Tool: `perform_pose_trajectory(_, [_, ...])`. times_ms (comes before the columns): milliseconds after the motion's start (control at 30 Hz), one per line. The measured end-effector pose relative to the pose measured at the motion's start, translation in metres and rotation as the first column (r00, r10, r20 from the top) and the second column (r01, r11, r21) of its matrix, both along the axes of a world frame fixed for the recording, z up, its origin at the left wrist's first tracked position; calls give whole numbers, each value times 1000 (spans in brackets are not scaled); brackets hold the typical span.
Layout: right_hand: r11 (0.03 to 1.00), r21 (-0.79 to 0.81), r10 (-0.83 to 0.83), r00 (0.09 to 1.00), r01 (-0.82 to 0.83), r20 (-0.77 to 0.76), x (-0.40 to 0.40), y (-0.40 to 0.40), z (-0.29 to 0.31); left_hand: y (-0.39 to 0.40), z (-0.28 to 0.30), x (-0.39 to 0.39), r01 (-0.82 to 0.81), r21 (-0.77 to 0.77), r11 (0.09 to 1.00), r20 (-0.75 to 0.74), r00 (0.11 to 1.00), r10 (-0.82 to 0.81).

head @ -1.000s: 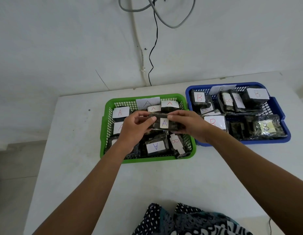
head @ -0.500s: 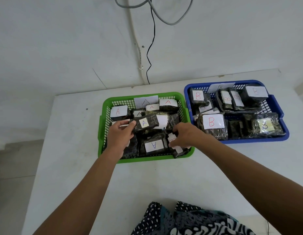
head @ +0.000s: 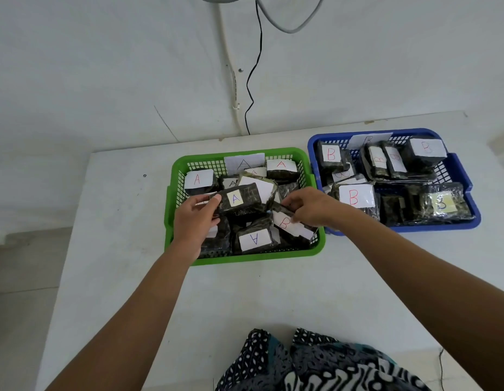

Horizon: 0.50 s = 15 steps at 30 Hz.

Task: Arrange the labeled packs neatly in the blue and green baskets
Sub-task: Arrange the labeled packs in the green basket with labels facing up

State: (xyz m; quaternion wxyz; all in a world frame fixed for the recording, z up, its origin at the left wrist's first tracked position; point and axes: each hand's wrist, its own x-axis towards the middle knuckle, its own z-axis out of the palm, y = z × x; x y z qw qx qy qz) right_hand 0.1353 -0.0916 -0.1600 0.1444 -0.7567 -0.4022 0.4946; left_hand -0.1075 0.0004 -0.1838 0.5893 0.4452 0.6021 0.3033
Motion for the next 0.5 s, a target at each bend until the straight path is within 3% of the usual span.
perform_pose_trajectory(200, [989, 68, 115, 977, -129, 178, -11, 3, -9, 6, -2, -20, -46, 40, 998, -74, 996, 49])
perform_pose_trajectory(367, [974, 10, 218, 946, -227, 239, -14, 6, -11, 6, -6, -28, -51, 36, 998, -117, 992, 55])
perform_pose_trajectory(433, [983, 63, 152, 956, -173, 251, -14, 7, -10, 4, -6, -26, -54, 31, 998, -106, 993, 57])
perform_pose_trajectory(500, [973, 226, -19, 972, -35, 233, -15, 9, -9, 1, -6, -20, -32, 36, 999, -84, 996, 35])
